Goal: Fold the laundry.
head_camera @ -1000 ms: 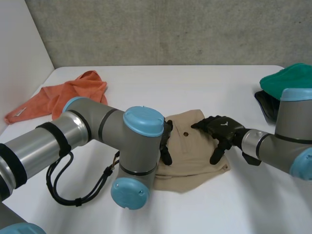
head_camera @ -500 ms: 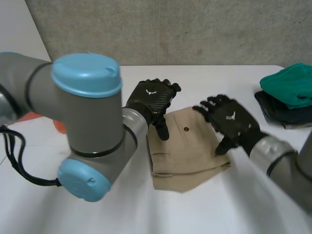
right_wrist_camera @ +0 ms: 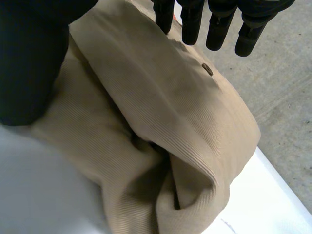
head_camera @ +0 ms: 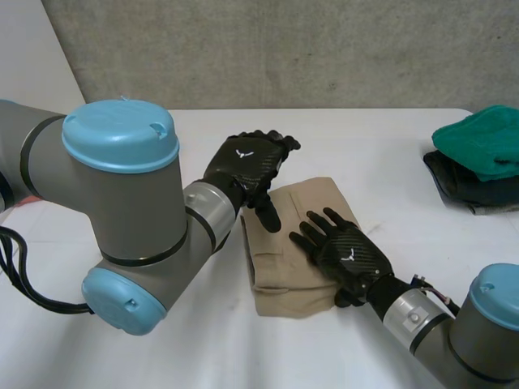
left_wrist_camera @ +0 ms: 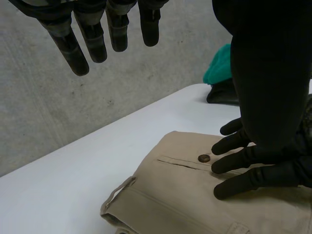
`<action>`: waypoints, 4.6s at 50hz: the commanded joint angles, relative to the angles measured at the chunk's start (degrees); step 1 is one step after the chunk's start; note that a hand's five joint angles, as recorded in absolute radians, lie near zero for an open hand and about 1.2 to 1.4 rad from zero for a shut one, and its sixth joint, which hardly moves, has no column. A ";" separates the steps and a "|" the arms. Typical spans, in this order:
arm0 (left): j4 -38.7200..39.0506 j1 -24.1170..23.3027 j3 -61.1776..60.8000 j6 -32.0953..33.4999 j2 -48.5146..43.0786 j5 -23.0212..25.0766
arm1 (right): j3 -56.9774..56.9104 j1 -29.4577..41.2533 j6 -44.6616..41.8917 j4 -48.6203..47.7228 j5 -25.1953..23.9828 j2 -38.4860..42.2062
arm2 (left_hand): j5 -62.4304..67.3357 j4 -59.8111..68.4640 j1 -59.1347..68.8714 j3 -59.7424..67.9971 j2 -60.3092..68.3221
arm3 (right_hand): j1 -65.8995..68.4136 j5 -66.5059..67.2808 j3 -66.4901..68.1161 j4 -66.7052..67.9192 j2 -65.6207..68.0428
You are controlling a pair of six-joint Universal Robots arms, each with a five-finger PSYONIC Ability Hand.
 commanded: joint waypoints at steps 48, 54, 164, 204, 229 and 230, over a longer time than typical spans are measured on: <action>1.65 0.47 -1.26 -0.18 4.02 0.50 | -48.55 -10.69 25.90 11.92 6.59 0.91 | -2.59 -1.43 -0.68 -1.92 -1.58 | 68.84 66.90 68.28 67.54 68.68; 1.65 0.12 -1.44 -0.18 4.46 0.58 | -56.28 -21.07 33.37 11.49 -2.12 4.16 | -2.76 -1.59 -0.84 -2.08 -1.75 | 68.84 66.90 68.28 67.54 68.68; 20.98 38.35 24.83 19.33 -35.08 20.27 | -3.12 -6.31 -1.86 19.75 4.20 -13.94 | 0.10 1.26 2.01 0.77 1.11 | -1.16 -3.10 -1.72 -2.46 -1.32; 21.60 26.31 8.42 9.16 -11.55 20.27 | -2.51 -9.30 -1.78 19.84 4.73 -14.99 | 67.19 68.36 69.11 67.87 68.20 | -1.16 -3.10 -1.72 -2.46 -1.32; 18.36 27.97 8.66 25.02 -18.72 12.71 | -2.24 -11.32 -1.95 20.28 3.85 -16.93 | 10.36 11.53 12.28 11.04 11.37 | -1.16 -3.10 -1.72 -2.46 -1.32; 17.91 28.24 9.45 25.74 -19.88 12.54 | -2.33 -11.32 -1.86 20.28 3.85 -16.75 | 10.36 11.53 12.28 11.04 11.37 | -1.16 -3.10 -1.72 -2.46 -1.32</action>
